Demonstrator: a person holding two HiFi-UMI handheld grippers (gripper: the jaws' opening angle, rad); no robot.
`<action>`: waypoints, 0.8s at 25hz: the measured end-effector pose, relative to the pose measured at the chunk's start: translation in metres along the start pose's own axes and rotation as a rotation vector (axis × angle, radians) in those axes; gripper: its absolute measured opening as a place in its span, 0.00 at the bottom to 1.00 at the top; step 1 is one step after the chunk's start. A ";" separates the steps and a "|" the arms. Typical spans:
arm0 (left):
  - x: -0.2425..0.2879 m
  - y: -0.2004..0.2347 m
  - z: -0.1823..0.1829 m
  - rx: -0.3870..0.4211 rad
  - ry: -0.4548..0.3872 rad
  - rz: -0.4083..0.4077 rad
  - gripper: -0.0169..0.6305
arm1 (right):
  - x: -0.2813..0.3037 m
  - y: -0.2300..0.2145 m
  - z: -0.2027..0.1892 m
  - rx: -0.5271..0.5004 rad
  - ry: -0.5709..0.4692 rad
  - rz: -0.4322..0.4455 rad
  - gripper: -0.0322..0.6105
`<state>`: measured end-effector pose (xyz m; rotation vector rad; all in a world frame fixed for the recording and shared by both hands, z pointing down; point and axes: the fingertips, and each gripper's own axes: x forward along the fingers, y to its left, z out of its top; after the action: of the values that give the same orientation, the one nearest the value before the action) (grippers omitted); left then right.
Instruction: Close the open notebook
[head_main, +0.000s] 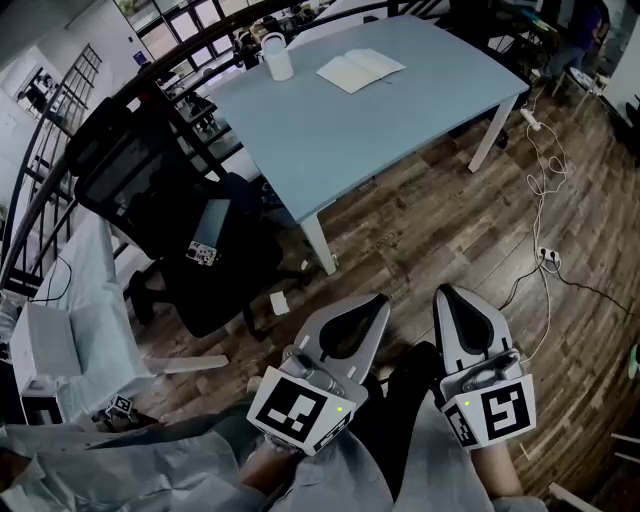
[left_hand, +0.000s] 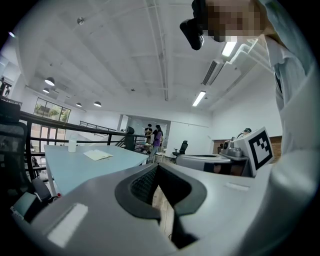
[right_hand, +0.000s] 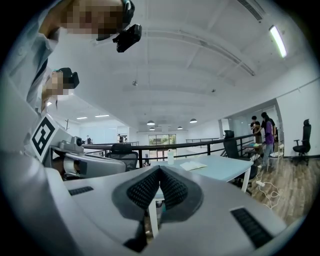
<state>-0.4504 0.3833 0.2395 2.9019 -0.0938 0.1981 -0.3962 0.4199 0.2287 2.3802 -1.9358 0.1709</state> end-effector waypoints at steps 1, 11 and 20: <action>0.001 -0.001 0.000 0.001 0.000 -0.003 0.03 | 0.000 -0.001 0.001 -0.002 -0.001 -0.002 0.05; 0.024 0.004 0.001 0.008 0.005 0.007 0.03 | 0.008 -0.023 -0.002 -0.011 0.005 0.006 0.05; 0.070 0.017 0.004 0.001 0.021 0.050 0.03 | 0.038 -0.069 -0.007 0.005 0.017 0.048 0.05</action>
<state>-0.3823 0.3621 0.2489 2.8993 -0.1622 0.2369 -0.3214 0.3983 0.2414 2.3294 -1.9881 0.1980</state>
